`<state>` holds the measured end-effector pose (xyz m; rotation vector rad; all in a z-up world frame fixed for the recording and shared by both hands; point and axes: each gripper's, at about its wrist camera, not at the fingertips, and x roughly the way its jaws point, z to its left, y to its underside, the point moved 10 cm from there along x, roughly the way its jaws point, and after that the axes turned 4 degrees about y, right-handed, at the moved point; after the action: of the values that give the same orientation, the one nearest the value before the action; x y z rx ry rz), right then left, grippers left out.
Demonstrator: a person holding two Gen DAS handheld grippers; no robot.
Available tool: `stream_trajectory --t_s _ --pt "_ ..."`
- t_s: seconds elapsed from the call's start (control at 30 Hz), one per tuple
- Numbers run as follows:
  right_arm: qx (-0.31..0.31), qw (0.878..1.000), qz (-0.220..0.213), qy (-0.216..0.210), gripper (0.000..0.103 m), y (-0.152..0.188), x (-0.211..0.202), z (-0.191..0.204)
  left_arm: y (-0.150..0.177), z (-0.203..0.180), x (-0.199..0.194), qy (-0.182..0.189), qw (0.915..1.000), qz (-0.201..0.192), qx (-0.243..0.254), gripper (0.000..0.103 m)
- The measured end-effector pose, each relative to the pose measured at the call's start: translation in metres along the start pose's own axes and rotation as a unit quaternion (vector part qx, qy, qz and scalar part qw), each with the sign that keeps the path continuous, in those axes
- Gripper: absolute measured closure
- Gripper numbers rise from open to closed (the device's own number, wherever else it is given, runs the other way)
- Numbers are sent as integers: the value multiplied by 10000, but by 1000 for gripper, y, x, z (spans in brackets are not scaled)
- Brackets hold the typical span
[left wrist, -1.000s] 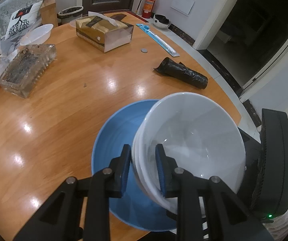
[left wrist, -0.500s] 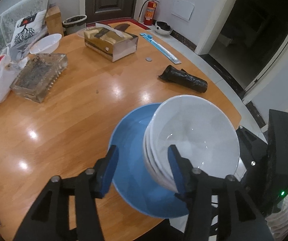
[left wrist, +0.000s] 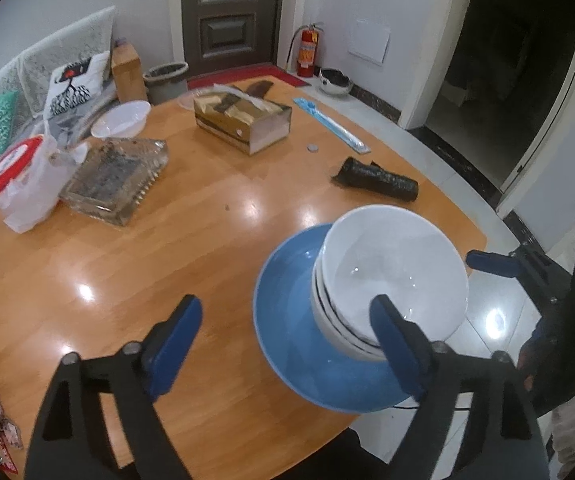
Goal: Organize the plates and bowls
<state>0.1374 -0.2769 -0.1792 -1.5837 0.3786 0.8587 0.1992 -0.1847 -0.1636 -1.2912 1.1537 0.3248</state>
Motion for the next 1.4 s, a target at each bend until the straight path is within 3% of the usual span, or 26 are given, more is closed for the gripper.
stream_trajectory --t_s 0.3,0.37,0.57,0.83,0.93,1.2,1.4 --pt "-63 9973 -732 31 1 -25 -35 12 -6 8 -38 -263 9977 -626 65 13" --pt "-107 9950 -989 122 1 -32 -44 15 -7 11 -49 -349 9962 -797 54 1" --pt "-133 9888 -1481 158 1 -54 -64 28 -10 28 -89 -795 9850 -1528 4 0" --pt "-289 9840 -1754 79 1 -80 -78 54 -6 51 -129 -1158 9725 -2009 -211 0" --pt "-377 9816 -1870 58 1 -89 -84 65 -3 59 -145 -1341 9658 -2200 -302 0" --pt "-460 9745 -2185 -201 1 -115 -97 93 14 92 -193 -2050 9367 -2733 -765 0" --pt "-578 9723 -2245 -293 1 -124 -99 109 27 109 -214 -2231 9245 -2917 -1023 0"
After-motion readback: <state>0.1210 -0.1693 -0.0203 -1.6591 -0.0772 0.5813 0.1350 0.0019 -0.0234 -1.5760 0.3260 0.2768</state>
